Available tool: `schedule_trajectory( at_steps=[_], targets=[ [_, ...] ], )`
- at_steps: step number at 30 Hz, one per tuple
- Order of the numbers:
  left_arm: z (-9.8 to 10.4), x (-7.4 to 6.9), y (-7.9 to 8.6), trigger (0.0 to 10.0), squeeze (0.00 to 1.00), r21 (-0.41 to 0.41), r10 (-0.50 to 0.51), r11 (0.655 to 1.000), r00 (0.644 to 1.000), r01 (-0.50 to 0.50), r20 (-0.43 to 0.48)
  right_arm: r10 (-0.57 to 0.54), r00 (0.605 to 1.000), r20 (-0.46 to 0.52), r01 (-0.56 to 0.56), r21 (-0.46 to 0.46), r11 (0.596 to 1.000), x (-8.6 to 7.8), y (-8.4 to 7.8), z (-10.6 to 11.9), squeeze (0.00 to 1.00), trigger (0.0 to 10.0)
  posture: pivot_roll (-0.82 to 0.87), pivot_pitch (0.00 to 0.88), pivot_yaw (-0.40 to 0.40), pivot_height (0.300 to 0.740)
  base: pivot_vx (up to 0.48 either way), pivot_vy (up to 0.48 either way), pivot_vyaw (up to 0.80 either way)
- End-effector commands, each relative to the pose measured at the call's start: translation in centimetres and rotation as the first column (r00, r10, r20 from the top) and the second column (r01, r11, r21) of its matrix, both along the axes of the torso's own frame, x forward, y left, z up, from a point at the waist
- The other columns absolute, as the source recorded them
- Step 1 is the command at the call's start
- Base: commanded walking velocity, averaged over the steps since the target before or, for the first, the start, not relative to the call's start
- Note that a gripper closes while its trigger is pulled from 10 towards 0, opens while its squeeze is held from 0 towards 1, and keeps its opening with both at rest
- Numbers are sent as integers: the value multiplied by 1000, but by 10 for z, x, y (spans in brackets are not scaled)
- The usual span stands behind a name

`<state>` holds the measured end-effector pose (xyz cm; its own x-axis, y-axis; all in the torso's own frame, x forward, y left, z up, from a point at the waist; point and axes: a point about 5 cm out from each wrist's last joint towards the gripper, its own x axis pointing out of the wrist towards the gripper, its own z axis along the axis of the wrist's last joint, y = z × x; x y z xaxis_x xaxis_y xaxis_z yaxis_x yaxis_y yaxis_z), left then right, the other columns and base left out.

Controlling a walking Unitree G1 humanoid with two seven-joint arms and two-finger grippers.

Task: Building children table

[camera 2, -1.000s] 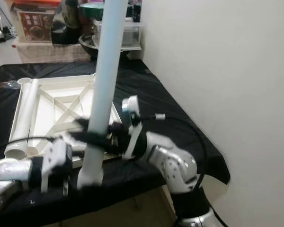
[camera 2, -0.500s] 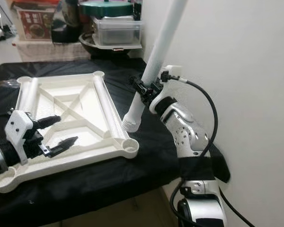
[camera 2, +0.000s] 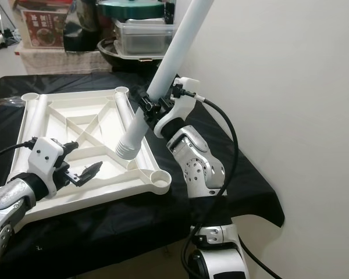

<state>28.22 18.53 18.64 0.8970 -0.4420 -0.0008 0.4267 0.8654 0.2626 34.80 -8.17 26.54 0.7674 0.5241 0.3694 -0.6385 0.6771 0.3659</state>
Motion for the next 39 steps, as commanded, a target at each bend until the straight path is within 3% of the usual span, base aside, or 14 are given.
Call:
schedule_trajectory(
  at_steps=[1,10,21,27,28,29,30,31,32,33,34,39],
  targets=[
    [0,-1,1,10000,0,-6,10,1000,1000,-10,7,-6,999,33,6,-3,1000,0,-5,3,0,0,88,0,-89,740,0,0,0],
    [-13,-12,17,10000,0,-66,137,988,990,-140,-37,-59,998,33,62,-87,994,6,-32,-7,0,0,93,0,-92,740,0,0,0],
    [-16,-16,33,10000,0,-56,211,975,975,-215,-63,-29,999,42,33,-98,995,4,-30,-14,0,0,107,0,-93,740,0,0,0],
    [-17,-17,34,10000,0,-57,227,971,972,-231,-62,-18,998,59,28,-169,985,5,-29,-23,0,0,107,0,-93,740,0,0,0],
    [-18,-17,34,10000,0,-57,232,970,971,-236,-64,-10,996,92,33,-251,967,4,-28,-28,0,0,113,0,-96,740,0,0,0],
    [-18,-17,34,10000,0,-57,232,970,971,-236,-64,-10,996,92,33,-251,967,4,-28,-28,0,0,113,0,-96,740,0,0,0],
    [-18,-18,34,10000,0,-58,237,969,969,-241,-65,4,993,118,33,-317,948,4,-27,-32,0,0,114,0,-98,740,0,0,0],
    [-18,-18,34,10000,0,-58,237,969,969,-241,-65,4,993,118,33,-317,948,4,-27,-32,0,0,114,0,-98,740,0,0,0],
    [-19,-19,34,10000,0,-59,241,968,968,-245,-67,23,989,144,36,-393,919,4,-25,-37,0,0,117,0,-102,740,0,0,0],
    [-19,-19,34,10000,0,-59,241,968,968,-245,-67,23,989,144,36,-393,919,4,-25,-37,0,0,117,0,-102,740,0,0,0],
    [-19,-20,34,10000,0,-66,254,964,965,-258,-67,63,983,171,29,-486,874,3,-23,-46,0,0,124,0,-109,740,0,0,0],
    [-19,-22,35,10000,0,-73,262,961,963,-267,-69,125,973,193,2,-553,833,-1,-19,-55,0,0,127,0,-111,740,0,0,0]
  ],
)
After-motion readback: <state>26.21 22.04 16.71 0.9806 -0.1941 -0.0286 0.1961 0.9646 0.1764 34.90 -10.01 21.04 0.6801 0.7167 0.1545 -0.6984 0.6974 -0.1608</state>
